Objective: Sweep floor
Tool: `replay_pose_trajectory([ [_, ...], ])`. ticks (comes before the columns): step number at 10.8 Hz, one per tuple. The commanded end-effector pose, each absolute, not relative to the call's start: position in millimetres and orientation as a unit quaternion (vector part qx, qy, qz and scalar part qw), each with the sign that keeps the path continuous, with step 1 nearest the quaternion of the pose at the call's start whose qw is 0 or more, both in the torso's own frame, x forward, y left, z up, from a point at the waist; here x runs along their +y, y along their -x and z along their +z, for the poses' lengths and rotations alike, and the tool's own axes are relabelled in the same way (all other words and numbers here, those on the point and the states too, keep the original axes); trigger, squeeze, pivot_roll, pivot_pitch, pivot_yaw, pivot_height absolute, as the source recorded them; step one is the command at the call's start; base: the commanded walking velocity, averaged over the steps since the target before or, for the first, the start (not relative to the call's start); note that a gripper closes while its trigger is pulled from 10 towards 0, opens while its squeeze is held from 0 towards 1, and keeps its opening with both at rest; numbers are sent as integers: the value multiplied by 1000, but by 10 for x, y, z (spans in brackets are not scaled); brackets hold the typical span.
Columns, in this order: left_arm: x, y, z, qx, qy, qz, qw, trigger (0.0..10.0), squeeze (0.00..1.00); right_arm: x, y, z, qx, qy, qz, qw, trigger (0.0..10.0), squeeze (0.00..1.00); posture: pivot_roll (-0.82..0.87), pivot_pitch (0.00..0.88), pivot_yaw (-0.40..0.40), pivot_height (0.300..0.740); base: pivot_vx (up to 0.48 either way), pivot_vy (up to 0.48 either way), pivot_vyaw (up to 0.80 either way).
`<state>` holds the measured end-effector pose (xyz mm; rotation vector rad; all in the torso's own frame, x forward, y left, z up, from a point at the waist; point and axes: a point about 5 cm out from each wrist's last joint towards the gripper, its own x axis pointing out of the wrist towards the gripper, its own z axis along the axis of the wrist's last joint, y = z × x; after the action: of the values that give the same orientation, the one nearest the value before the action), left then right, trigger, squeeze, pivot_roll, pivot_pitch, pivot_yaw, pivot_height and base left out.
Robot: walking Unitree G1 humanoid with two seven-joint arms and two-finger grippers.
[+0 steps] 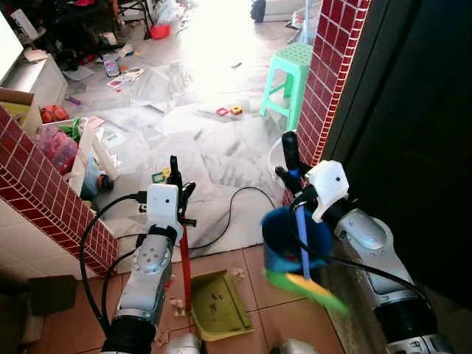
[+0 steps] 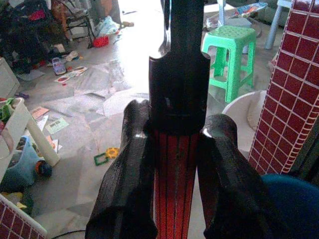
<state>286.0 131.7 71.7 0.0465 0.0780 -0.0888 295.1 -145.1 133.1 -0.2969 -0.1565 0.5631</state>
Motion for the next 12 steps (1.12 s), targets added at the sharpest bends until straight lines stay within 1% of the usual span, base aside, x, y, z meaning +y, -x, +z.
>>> replay_pose_trajectory([
  [1, 1317, -2918, 854, 11, -30, -43, 999, 10000, 0, -1409, -2975, 1585, -137, 149, 274, 940, 10000, 0, -108, 0, 73, 740, 0, 0, 0],
  [3, 1330, -2899, 815, 23, -25, -39, 999, 10000, 0, -1343, -2931, 1468, -88, 74, 302, 946, 10000, 0, -110, 0, 70, 740, 0, 0, 0],
  [4, 1338, -2897, 812, 26, -21, -38, 999, 10000, 0, -1275, -2905, 1443, -70, 37, 322, 944, 10000, 0, -110, 0, 70, 740, 0, 0, 0],
  [6, 1348, -2889, 815, 30, -6, -36, 999, 10000, 0, -1204, -2900, 1488, -77, 18, 323, 943, 10000, 0, -105, 0, 69, 740, 0, 0, 0],
  [8, 1394, -2871, 858, 20, -12, -25, 999, 10000, 0, -1211, -2913, 1539, -100, 38, 292, 950, 10000, 0, -99, 0, 71, 740, 0, 0, 0],
  [10, 1424, -2830, 901, 14, -3, -22, 1000, 10000, 0, -1236, -2878, 1530, -100, 25, 267, 958, 10000, 0, -87, 0, 78, 740, 0, 0, 0],
  [12, 1429, -2786, 896, 22, -1, -25, 999, 10000, 0, -1186, -2870, 1509, -88, -13, 256, 963, 10000, 0, -76, 0, 85, 740, 0, 307, 0],
])
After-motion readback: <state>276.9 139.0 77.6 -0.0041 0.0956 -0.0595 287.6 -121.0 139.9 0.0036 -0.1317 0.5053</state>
